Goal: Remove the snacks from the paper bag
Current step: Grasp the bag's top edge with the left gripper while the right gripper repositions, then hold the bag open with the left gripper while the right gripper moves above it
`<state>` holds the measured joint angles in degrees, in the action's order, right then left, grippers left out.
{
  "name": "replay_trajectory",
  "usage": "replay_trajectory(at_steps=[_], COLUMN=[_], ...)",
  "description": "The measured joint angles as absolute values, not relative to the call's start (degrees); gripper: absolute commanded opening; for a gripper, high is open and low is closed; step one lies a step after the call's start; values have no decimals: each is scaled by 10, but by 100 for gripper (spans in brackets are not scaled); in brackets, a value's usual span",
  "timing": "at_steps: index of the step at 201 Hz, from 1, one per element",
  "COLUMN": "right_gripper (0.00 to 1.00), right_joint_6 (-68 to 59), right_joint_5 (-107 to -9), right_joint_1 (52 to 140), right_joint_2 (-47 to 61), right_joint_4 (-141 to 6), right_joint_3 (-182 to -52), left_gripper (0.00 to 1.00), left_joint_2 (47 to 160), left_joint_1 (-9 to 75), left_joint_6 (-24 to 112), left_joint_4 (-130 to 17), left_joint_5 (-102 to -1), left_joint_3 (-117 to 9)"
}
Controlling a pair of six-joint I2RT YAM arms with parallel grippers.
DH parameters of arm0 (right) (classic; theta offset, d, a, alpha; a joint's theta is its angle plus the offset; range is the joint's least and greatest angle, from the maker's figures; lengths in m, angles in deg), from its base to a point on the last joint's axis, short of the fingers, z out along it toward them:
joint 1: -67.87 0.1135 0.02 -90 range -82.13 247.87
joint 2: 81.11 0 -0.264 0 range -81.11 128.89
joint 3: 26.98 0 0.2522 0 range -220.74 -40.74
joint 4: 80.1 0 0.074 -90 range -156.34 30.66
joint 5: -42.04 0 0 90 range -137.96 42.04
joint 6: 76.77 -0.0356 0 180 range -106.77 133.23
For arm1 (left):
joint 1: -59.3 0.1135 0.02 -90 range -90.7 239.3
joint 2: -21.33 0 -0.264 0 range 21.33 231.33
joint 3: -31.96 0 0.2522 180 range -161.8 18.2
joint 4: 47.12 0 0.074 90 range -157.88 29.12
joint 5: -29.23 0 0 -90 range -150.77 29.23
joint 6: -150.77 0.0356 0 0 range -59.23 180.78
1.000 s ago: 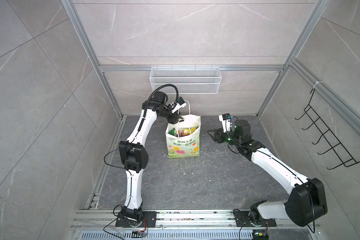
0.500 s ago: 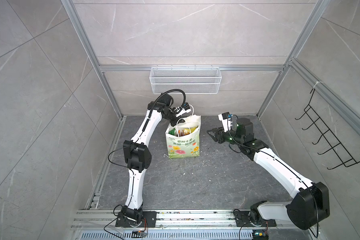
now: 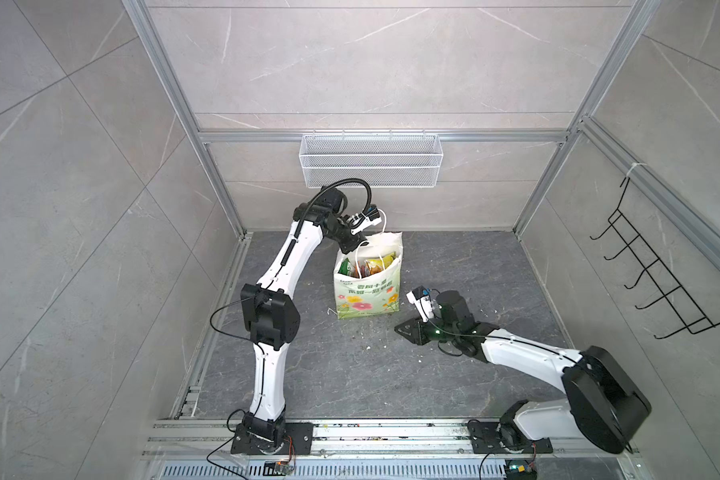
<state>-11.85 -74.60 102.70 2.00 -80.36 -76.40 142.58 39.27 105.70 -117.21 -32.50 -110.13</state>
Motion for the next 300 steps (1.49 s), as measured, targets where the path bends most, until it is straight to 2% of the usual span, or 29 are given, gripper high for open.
replay_trajectory(at_steps=[35, 110, 187, 214, 242, 272, 300], right_gripper=[31, 30, 33, 36, 40, 38, 37], right_joint_6=[-172, -213, -216, -197, -127, -35, 31], right_joint_5=[-692, -620, -597, -592, -575, -547, -538], right_joint_1=[1039, 1039, 1037, 1019, 999, 985, 949], right_joint_2=[128, 265, 317, 251, 95, -89, -184], right_joint_4=[-933, -1054, -1100, -1072, -964, -828, -701], right_joint_3=[-775, -872, -911, -862, -834, -839, -895], left_gripper=[0, 0, 0, 0, 0, 0, 0], left_joint_2=[1373, 1330, 1288, 1260, 1233, 1217, 1198], left_joint_1=[381, 367, 358, 340, 322, 313, 302], left_joint_6=[1052, 1052, 1051, 1042, 1030, 1016, 1006], left_joint_4=[-1167, -1165, -1116, -1096, -1070, -1034, -1004], left_joint_5=[-340, -385, -429, -433, -434, -440, -451], left_joint_3=[-1042, -1011, -941, -905, -866, -829, -797])
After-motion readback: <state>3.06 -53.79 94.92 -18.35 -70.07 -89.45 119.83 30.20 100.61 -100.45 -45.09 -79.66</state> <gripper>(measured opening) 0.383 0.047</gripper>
